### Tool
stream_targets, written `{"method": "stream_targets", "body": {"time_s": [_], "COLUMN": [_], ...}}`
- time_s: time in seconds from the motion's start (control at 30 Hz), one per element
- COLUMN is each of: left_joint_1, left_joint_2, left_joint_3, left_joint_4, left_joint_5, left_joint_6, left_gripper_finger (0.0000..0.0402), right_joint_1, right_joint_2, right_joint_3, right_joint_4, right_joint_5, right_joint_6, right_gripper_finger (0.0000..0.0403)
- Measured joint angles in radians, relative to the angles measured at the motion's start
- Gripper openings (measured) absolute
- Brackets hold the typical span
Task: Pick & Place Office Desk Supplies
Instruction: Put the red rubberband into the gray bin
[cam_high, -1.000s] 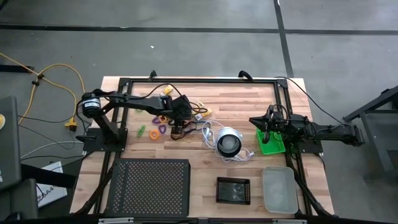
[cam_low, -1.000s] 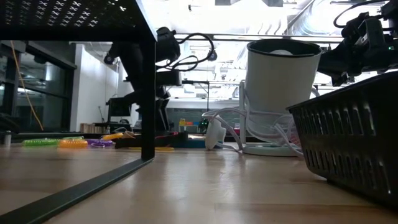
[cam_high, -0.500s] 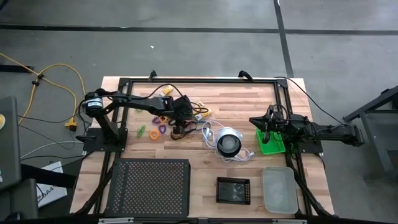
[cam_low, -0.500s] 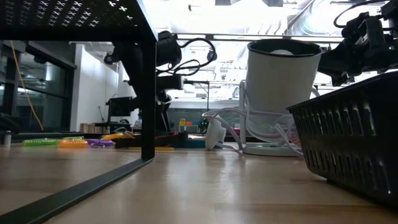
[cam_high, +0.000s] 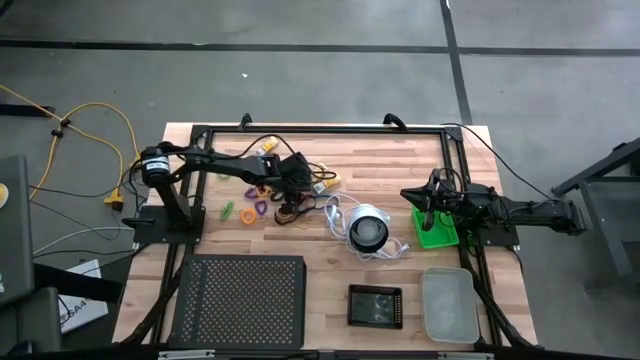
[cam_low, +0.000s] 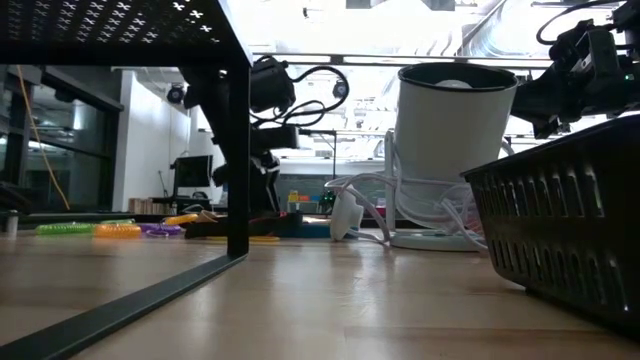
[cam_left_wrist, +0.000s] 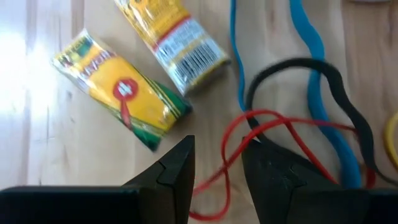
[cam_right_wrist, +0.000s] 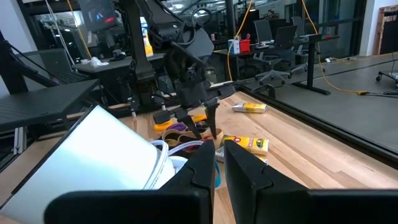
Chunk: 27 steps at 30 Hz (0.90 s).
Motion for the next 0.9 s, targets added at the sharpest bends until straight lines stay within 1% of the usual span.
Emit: {"method": "stream_targets", "body": {"time_s": [0.17, 0.27, 0.47, 0.77, 0.9], "left_joint_1": [0.002, 0.002, 0.002, 0.002, 0.002], "left_joint_2": [0.001, 0.001, 0.001, 0.001, 0.001], "left_joint_3": [-0.001, -0.001, -0.001, -0.001, -0.001], "left_joint_4": [-0.004, -0.005, -0.006, -0.007, -0.007], "left_joint_5": [0.004, 0.004, 0.004, 0.005, 0.013], "left_joint_6": [-0.001, -0.003, -0.008, -0.011, -0.011], "left_gripper_finger": [0.0122, 0.0112, 0.0076, 0.0008, 0.0003], "right_joint_1": [0.000, 0.000, 0.000, 0.000, 0.000], "right_joint_2": [0.000, 0.000, 0.000, 0.000, 0.000], "right_joint_3": [0.000, 0.000, 0.000, 0.000, 0.000], "right_joint_4": [0.000, 0.000, 0.000, 0.000, 0.000], "right_joint_5": [0.000, 0.000, 0.000, 0.000, 0.000], "right_joint_6": [0.000, 0.000, 0.000, 0.000, 0.000], "right_gripper_finger": [0.0023, 0.0023, 0.0023, 0.0023, 0.0023]}}
